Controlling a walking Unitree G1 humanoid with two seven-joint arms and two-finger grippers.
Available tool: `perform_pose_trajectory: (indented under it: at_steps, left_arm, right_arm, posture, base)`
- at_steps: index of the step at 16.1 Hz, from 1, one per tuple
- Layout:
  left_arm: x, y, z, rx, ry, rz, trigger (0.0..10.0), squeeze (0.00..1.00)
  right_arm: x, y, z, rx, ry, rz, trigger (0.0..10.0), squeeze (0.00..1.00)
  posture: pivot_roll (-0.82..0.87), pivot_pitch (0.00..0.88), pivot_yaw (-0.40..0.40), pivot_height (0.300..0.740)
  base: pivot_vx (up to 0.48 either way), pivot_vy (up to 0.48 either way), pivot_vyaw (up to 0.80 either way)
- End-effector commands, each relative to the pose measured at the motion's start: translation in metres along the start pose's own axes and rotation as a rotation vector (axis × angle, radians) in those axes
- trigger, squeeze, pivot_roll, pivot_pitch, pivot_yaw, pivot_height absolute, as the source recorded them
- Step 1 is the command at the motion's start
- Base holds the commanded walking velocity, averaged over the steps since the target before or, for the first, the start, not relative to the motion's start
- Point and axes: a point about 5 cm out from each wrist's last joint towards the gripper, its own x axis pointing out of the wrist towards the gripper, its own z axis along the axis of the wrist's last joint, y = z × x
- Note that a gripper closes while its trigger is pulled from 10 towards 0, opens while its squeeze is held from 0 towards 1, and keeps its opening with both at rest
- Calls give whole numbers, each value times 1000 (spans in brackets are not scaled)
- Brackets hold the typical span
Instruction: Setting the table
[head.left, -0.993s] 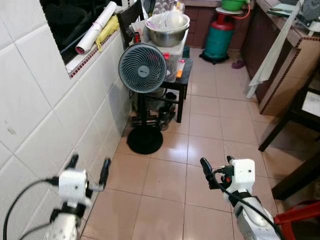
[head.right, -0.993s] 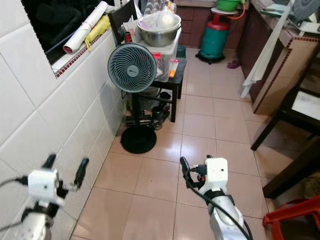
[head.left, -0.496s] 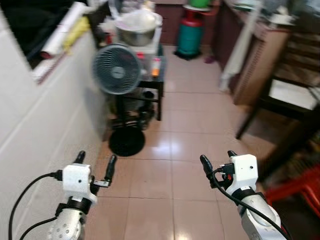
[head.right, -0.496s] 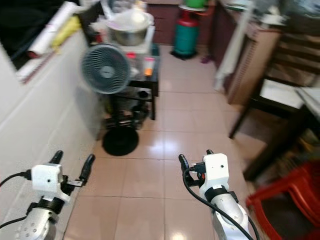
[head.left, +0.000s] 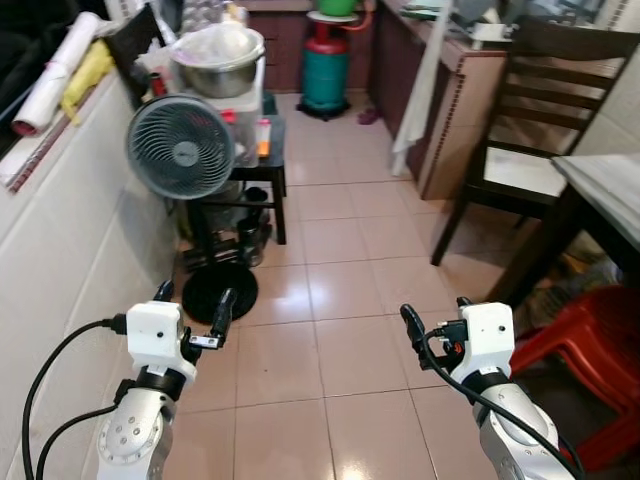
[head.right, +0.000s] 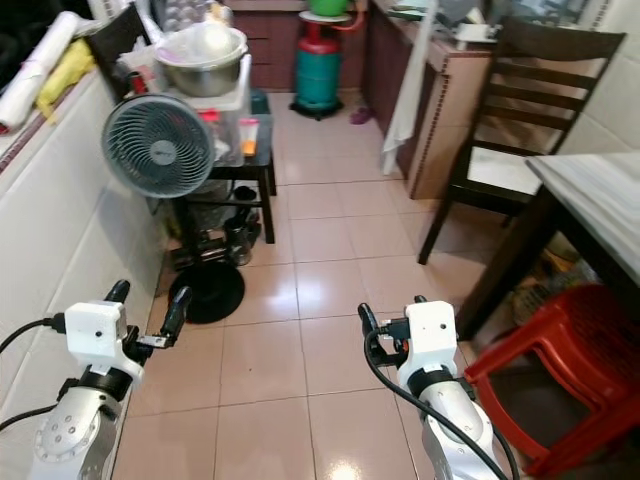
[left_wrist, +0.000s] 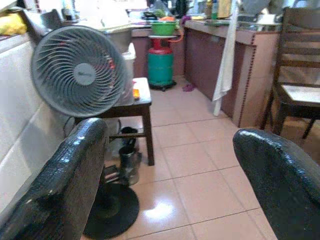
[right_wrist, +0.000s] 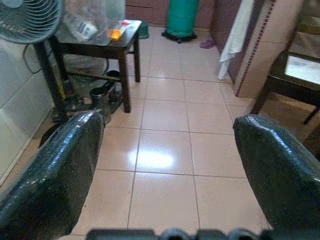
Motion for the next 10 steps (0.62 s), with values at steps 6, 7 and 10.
perform_pose_trajectory:
  at_steps: [6, 7, 10]
  left_arm:
    - [7, 0, -2, -5, 34, -47, 10000, 0]
    - [8, 0, -2, -5, 34, -49, 10000, 0]
    - [8, -2, -3, -5, 40, -56, 10000, 0]
  right_arm:
    - [-2, 3, 7, 3, -22, -24, 10000, 0]
    - [-2, 2, 6, 5, -20, -28, 10000, 0]
    - [-2, 3, 7, 6, -21, -30, 10000, 0]
  posture:
    - [1, 0, 38, 740]
    - [2, 0, 39, 740]
    - [3, 0, 41, 740]
  base:
    - [276, 0, -800]
    - [319, 0, -800]
    - [331, 0, -800]
